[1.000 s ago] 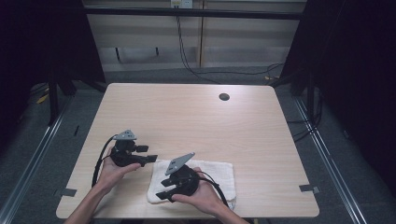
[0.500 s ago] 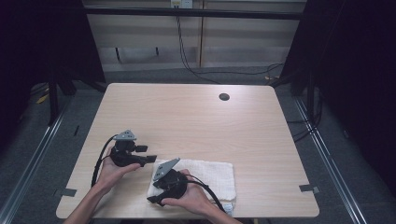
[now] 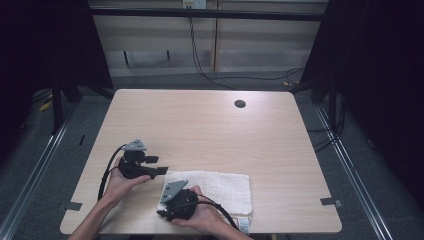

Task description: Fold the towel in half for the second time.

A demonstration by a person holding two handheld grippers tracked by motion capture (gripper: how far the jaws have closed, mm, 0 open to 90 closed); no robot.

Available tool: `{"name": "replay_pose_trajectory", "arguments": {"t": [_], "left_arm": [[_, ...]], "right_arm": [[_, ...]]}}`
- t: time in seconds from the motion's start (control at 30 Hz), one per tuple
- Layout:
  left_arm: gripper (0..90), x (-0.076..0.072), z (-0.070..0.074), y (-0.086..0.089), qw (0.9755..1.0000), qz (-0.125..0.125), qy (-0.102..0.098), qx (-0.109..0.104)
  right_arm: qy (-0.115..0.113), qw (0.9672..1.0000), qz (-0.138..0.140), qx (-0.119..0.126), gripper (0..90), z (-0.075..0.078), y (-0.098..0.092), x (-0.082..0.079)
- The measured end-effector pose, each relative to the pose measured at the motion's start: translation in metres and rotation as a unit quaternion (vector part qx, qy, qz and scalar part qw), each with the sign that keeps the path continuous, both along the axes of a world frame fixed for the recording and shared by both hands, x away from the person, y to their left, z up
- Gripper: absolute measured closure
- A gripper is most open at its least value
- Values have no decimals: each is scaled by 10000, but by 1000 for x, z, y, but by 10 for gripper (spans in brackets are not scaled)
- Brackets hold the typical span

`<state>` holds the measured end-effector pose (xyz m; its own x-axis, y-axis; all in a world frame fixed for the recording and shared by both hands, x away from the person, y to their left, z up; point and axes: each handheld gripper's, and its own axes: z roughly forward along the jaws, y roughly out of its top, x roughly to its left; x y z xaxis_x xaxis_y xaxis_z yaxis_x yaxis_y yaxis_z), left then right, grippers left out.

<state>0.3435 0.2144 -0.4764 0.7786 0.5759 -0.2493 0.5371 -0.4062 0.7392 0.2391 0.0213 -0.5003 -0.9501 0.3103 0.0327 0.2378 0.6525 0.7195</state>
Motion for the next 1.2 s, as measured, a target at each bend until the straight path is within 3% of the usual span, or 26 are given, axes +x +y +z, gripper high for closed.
{"name": "replay_pose_trajectory", "arguments": {"t": [0.13,0.23,0.37,0.43,0.7,0.83,0.97,1.07,1.2], "left_arm": [[353,2,-2,0,10000,-4,70,-27],[412,1,-4,-3,9999,-128,44,-6],[507,-2,-6,-13,9990,-413,-33,183],[522,-3,-6,-14,9989,-389,-122,235],[572,-1,-16,-16,9977,-553,150,355],[609,-3,-20,-18,9965,-608,144,553],[649,-4,-20,-19,9958,-690,145,585],[796,-8,-20,-21,9944,-836,53,640],[857,-12,-20,-22,9938,-936,97,599]], "right_arm": [[5,10000,-95,-7,769,0,-1,3],[220,9996,-163,94,820,0,-5,9],[378,9991,-154,138,826,-1,-7,12],[431,9987,-183,186,827,-1,-8,12],[457,9985,-175,228,826,-2,-9,13],[500,9983,-189,227,827,-2,-9,13],[475,9984,-196,217,827,-1,-9,13],[489,9984,-189,227,827,-2,-9,13],[517,9983,-198,172,837,0,-10,11]]}}
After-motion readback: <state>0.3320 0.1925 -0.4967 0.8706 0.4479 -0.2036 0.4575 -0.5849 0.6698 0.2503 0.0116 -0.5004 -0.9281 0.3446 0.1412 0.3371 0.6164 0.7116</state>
